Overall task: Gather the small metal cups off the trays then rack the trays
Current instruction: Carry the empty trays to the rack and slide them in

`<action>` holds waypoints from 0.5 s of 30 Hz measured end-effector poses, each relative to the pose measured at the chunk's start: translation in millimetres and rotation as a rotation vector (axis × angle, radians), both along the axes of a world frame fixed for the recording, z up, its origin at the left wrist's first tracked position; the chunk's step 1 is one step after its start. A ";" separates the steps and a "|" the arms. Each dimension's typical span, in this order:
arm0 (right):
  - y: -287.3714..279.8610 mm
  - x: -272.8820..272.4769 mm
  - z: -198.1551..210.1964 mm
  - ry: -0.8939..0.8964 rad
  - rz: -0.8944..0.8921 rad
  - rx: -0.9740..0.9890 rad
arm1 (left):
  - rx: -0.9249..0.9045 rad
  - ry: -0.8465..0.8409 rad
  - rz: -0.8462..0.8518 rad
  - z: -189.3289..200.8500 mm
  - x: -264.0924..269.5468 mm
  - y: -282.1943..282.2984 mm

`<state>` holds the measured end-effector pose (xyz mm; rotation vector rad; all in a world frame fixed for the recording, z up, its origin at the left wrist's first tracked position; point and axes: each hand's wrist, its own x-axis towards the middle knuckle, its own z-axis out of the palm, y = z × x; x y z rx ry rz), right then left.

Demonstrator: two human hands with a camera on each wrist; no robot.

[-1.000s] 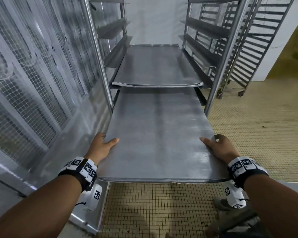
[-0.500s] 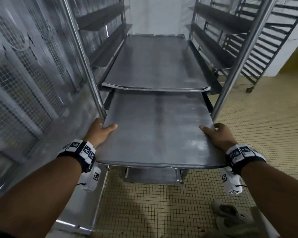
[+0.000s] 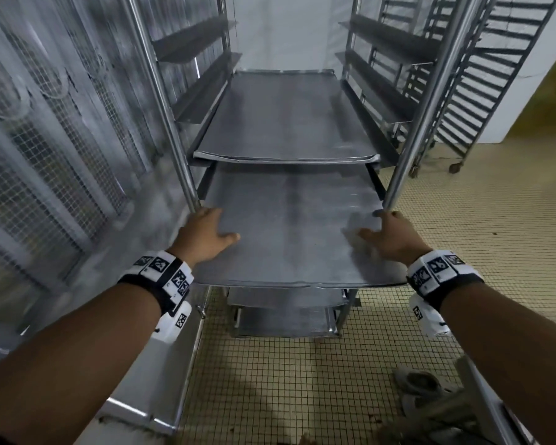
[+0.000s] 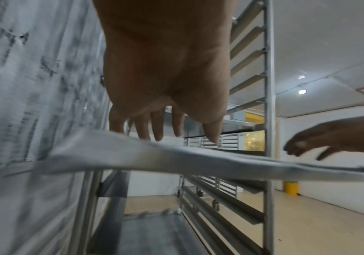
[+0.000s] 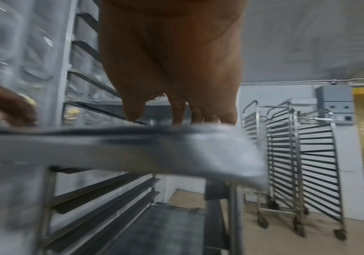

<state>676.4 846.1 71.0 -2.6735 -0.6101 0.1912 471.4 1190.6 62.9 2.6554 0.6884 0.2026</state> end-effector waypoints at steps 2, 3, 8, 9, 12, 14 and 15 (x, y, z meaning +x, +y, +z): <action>11.8 -33.1 3.7 -0.036 0.128 -0.007 | 0.001 0.046 -0.133 1.6 -9.1 -25.8; 18.8 -49.8 1.3 -0.050 0.198 -0.019 | 0.014 0.073 -0.190 0.6 -13.5 -40.5; 38.4 -124.7 -35.8 -0.219 0.324 -0.043 | 0.197 0.137 -0.341 -23.9 -45.5 -96.6; 37.1 -133.8 -42.6 -0.248 0.328 -0.034 | 0.234 0.129 -0.347 -29.5 -51.1 -101.1; 27.0 -152.6 -52.1 -0.335 0.331 -0.075 | 0.359 0.094 -0.323 -40.4 -65.1 -107.0; 21.6 -156.4 -53.3 -0.362 0.328 -0.108 | 0.386 0.077 -0.295 -43.6 -68.4 -108.3; 18.8 -157.1 -52.8 -0.369 0.314 -0.109 | 0.386 0.073 -0.281 -43.7 -69.2 -108.8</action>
